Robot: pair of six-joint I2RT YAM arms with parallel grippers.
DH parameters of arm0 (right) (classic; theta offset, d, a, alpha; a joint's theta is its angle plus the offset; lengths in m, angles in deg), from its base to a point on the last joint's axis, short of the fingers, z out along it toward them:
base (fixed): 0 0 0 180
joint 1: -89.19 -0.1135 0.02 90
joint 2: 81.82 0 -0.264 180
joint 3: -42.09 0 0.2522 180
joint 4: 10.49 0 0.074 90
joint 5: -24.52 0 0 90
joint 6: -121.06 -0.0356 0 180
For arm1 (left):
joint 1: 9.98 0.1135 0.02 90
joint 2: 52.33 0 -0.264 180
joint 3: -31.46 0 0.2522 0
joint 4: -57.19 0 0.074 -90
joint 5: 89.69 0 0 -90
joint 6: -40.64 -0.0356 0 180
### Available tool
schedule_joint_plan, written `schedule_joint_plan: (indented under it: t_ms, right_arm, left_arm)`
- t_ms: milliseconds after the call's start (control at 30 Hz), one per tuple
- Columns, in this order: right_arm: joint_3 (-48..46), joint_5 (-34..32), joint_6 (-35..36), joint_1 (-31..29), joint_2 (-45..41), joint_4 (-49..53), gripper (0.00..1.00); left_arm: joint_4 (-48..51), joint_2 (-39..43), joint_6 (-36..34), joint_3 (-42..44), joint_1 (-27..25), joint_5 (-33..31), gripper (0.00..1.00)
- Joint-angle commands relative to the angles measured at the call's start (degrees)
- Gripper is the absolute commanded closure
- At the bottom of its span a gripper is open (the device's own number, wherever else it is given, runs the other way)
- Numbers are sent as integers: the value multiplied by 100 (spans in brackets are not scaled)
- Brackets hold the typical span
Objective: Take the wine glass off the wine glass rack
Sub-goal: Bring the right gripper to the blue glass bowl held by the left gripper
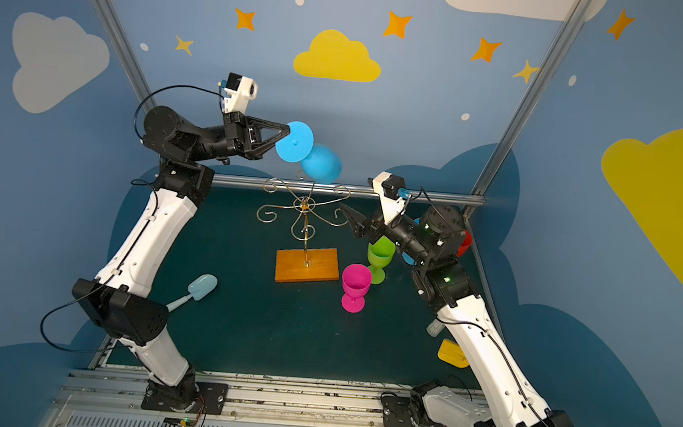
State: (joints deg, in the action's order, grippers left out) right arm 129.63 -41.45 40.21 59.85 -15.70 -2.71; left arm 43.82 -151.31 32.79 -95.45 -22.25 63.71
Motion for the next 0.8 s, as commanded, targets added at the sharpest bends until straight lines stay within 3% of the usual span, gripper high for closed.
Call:
schedule_joint_plan:
  t_ms: [0, 333, 767]
  right_arm:
    - [310, 198, 452, -122, 137, -450, 12]
    - [1031, 163, 627, -229, 877, -359, 10]
    - [1349, -31, 710, -247, 1631, -102, 10]
  left_arm:
    - [-308, 153, 26, 74, -110, -32, 97]
    - [-434, 172, 168, 176, -363, -2, 97]
    - [-1339, 78, 997, 271, -403, -28, 97]
